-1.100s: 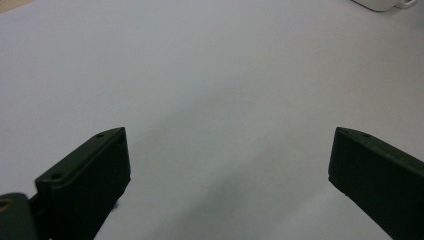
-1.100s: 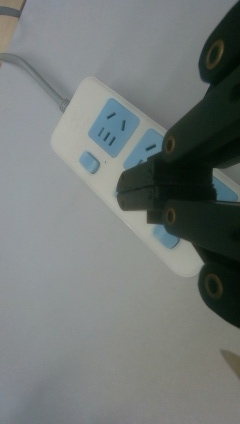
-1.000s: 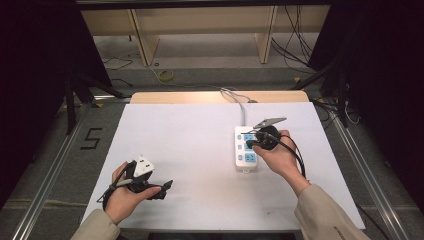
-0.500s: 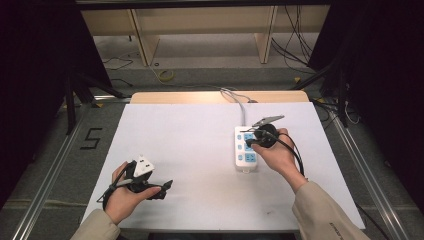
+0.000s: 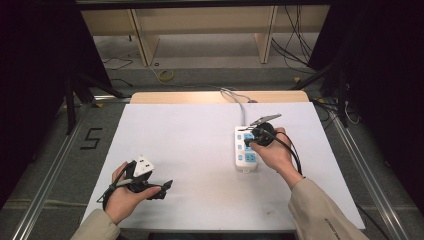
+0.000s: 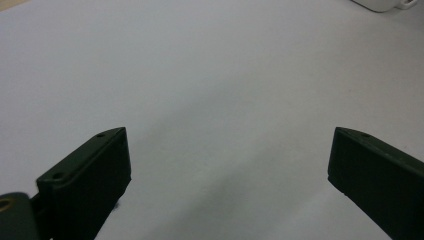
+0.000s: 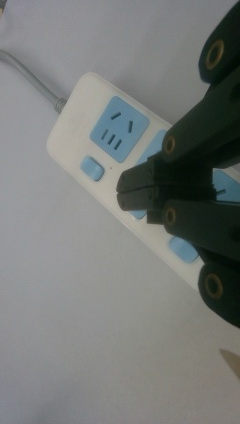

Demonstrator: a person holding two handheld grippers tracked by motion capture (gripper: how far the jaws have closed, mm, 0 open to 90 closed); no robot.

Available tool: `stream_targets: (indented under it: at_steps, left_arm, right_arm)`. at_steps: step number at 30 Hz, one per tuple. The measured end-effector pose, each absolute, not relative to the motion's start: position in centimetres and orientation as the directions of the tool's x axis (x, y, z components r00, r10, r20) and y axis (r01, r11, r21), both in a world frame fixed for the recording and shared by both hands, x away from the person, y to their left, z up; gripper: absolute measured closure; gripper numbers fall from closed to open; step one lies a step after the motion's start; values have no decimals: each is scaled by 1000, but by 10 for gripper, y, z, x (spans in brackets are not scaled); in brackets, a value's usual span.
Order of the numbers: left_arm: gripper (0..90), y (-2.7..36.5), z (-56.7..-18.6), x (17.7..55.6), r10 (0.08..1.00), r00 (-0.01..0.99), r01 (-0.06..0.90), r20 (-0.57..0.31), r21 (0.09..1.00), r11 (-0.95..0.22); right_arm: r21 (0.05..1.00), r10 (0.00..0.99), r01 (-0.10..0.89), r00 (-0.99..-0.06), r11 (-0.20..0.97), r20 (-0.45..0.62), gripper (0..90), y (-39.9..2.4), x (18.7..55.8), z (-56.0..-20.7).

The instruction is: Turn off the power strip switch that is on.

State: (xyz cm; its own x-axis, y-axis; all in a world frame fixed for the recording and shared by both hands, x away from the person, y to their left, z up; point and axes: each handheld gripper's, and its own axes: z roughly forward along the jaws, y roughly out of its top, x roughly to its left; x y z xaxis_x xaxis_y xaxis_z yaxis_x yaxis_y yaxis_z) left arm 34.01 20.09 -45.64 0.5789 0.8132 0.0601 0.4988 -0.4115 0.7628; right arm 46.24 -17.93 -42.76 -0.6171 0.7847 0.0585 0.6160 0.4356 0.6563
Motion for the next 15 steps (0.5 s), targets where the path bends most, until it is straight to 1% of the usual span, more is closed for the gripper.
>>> stream_targets:
  at_steps: [15]
  left_arm:
    - [31,201,-456,340,813,579,498,59,764,-410]
  right_arm:
    - [643,781,622,-622,447,59,900,-170,470,-430]
